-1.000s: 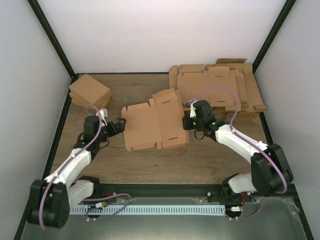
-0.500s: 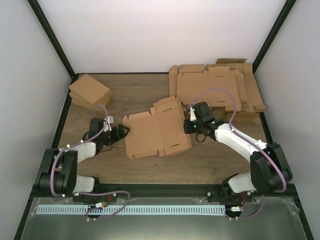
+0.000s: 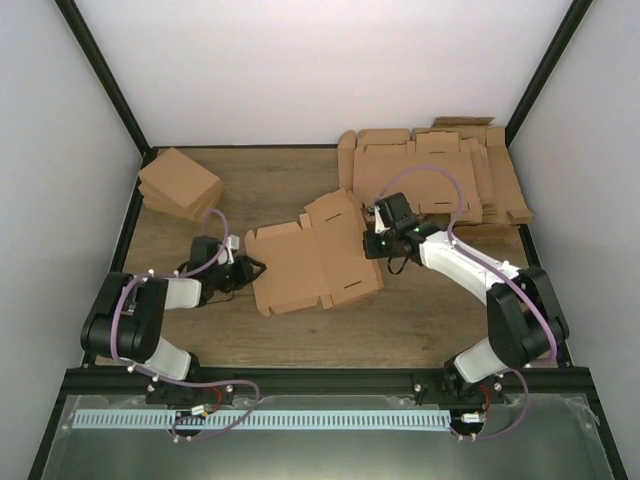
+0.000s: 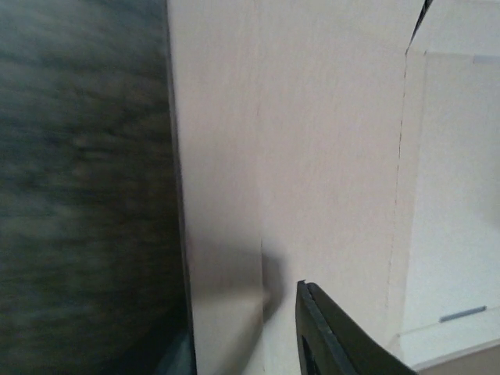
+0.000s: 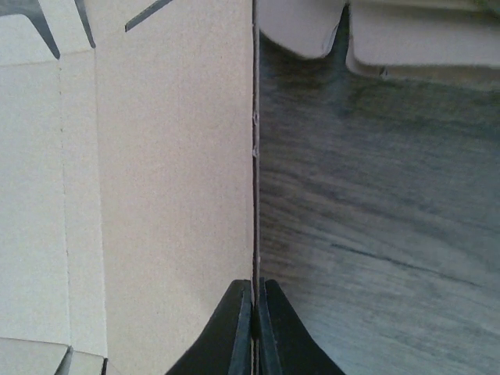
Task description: Fold the paper box
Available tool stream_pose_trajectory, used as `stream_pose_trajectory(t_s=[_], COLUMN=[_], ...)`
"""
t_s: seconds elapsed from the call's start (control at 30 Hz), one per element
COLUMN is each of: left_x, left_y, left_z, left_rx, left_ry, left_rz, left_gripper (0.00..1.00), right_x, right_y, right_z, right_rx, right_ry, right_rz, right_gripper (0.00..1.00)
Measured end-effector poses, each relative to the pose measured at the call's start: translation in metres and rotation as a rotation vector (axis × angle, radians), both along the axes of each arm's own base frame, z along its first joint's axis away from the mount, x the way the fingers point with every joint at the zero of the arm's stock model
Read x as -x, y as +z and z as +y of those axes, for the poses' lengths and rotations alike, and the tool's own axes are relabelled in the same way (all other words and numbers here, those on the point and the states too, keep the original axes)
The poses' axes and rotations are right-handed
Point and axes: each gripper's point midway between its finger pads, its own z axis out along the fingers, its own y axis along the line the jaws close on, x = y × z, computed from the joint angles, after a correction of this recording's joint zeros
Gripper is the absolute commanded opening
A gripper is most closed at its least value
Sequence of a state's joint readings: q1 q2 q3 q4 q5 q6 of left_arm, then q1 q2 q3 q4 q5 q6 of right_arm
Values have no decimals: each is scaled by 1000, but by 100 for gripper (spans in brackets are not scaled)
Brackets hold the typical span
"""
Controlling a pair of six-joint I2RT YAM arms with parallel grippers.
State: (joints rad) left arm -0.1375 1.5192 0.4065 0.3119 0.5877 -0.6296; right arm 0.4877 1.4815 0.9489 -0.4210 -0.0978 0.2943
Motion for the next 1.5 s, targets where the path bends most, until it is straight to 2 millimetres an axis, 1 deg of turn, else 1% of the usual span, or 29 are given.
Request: stream_pose_trajectory(t_s=[0.17, 0.27, 0.37, 0.4, 0.47, 0.5, 0.53, 0.6, 0.63, 0.7, 0.73, 0.77, 0.83, 0.93, 1.07, 1.13, 1.23, 1.37, 1.5], left_x=[16, 28, 38, 42, 49, 52, 56, 60, 61, 61, 61, 60, 58, 58, 57, 55, 48, 32, 23], left_y=[-1, 5, 15, 19, 25, 27, 29, 31, 33, 41, 50, 59, 77, 107, 137, 148, 167, 198, 218], left_z=[-17, -26, -40, -45, -51, -53, -53, -49, -43, -29, -21, -16, -5, 12, 31, 36, 39, 36, 37], left_rx=[-1, -3, -2, -2, -9, -15, -25, -60, -88, -140, -160, -173, -190, -199, -215, -226, -241, -252, -243], left_ry=[-38, -54, -76, -87, -101, -106, -102, -93, -72, -18, 15, 38, 93, 184, 281, 312, 335, 333, 329], left_rz=[14, -2, -27, -36, -48, -53, -51, -57, -57, -76, -95, -121, -167, -242, -304, -322, -339, -373, -404], left_gripper=[13, 12, 12, 14, 26, 34, 45, 65, 74, 84, 92, 97, 100, 100, 100, 100, 100, 100, 100], right_x=[-17, -24, -34, -37, -42, -44, -47, -52, -55, -59, -60, -61, -62, -63, -63, -63, -62, -56, -49], right_y=[9, 19, 30, 33, 39, 41, 42, 43, 44, 46, 47, 50, 55, 65, 76, 81, 88, 95, 102], right_z=[1, 6, 17, 21, 32, 38, 43, 51, 54, 57, 57, 57, 58, 59, 55, 54, 54, 62, 68], right_rx=[67, 119, 199, 229, 291, 315, 335, 360, 373, 391, 398, 404, 419, 445, 498, 519, 537, 528, 561], right_ry=[-16, -10, 13, 20, 37, 48, 59, 65, 69, 74, 81, 90, 124, 174, 217, 242, 282, 360, 432], right_rz=[-35, -72, -143, -167, -217, -236, -253, -280, -292, -311, -322, -333, -358, -397, -439, -456, -478, -504, -550], right_gripper=[4, 4, 1, 1, 1, 1, 1, 1, 1, 1, 1, 1, 1, 1, 1, 1, 1, 1, 1])
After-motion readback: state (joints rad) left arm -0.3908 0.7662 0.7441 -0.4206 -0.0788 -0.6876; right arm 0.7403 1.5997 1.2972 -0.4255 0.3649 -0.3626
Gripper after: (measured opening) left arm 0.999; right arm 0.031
